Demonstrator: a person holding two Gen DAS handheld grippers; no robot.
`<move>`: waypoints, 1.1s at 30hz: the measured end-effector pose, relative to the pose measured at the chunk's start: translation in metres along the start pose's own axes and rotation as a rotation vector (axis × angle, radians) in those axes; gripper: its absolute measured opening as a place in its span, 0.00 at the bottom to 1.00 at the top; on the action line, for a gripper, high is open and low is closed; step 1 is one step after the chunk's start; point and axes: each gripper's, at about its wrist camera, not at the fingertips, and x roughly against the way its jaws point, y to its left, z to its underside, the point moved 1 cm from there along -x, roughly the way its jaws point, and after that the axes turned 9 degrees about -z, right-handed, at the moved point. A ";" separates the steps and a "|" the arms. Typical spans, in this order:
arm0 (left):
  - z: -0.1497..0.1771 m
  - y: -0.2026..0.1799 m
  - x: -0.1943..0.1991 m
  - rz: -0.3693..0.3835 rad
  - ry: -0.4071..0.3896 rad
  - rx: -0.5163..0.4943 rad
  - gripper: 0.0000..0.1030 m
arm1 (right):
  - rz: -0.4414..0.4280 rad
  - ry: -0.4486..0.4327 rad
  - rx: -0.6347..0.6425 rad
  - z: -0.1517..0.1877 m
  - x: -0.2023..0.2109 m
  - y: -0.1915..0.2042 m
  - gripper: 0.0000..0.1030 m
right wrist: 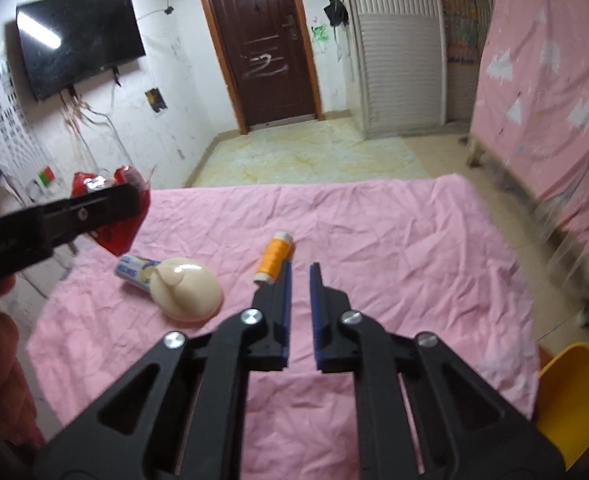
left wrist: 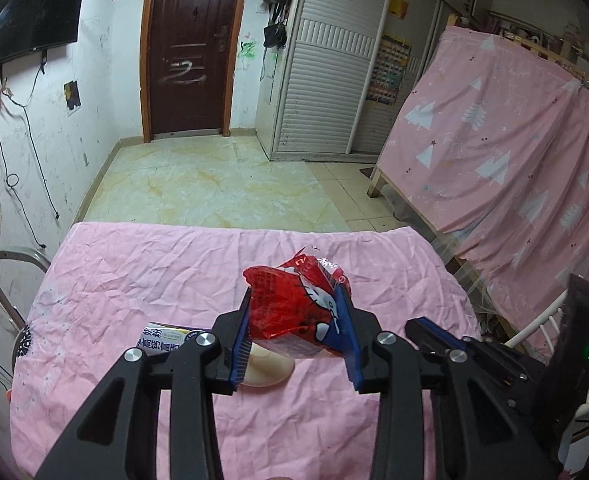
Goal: Collect trash
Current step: 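Hold the Hello Kitty package in the left tool while the right tool grasps the orange thread spool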
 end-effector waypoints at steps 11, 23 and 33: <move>0.004 0.010 0.016 -0.031 -0.039 0.007 0.28 | 0.027 0.110 0.051 -0.007 -0.063 0.016 0.45; 0.006 0.040 0.009 -0.025 -0.015 0.065 0.28 | 0.104 0.201 0.086 -0.006 -0.106 0.020 0.19; 0.010 0.044 0.005 -0.030 0.004 0.072 0.28 | 0.093 0.153 0.067 -0.007 -0.090 0.017 0.18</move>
